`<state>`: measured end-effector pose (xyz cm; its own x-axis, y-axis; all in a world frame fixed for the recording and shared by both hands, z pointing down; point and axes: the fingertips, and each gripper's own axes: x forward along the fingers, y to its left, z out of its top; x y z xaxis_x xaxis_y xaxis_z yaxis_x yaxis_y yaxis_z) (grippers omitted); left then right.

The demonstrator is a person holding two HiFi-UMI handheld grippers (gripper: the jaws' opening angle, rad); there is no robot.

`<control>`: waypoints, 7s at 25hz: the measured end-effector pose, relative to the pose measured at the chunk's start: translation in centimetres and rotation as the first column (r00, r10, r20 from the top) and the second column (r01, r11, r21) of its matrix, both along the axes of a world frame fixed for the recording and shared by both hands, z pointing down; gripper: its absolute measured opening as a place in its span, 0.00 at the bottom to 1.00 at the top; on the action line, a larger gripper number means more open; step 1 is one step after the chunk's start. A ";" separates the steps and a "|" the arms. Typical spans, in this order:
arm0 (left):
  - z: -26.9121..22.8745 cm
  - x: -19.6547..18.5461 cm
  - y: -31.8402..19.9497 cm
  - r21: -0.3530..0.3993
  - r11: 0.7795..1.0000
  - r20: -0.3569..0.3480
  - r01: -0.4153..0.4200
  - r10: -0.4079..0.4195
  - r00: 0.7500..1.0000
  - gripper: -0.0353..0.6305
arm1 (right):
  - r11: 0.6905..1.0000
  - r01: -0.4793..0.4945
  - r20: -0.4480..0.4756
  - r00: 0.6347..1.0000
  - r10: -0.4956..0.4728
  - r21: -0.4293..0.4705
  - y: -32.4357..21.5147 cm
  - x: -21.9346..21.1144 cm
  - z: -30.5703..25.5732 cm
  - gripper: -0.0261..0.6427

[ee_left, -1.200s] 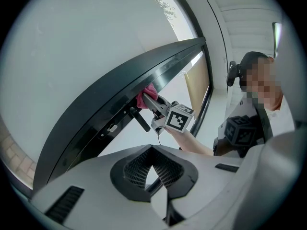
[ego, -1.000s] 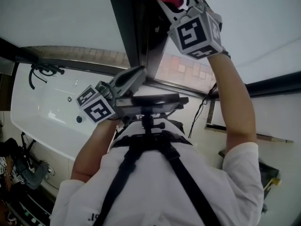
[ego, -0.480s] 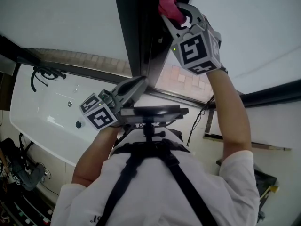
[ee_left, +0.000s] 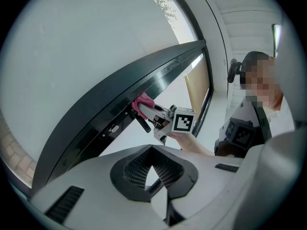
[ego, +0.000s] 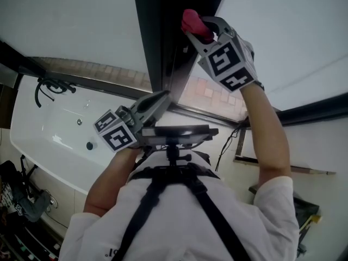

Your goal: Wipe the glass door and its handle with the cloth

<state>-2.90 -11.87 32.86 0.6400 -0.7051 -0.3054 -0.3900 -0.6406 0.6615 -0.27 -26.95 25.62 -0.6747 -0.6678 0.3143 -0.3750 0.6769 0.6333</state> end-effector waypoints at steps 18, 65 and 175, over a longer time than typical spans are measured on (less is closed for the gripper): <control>0.0 0.5 -0.3 -0.009 0.999 0.005 -0.039 0.039 0.999 0.04 | 0.993 -0.022 0.059 0.998 0.029 -0.120 0.2 0.9 0.7 0.19; 0.9 1.1 -0.1 -0.039 0.998 0.019 -0.055 0.056 0.998 0.04 | 0.930 -0.098 0.303 0.929 0.213 -0.353 2.3 5.7 10.6 0.19; 1.6 -2.3 2.3 -0.048 0.996 0.007 0.077 -0.077 0.997 0.04 | 0.977 -0.170 0.503 0.837 0.214 -0.132 2.0 0.2 3.7 0.19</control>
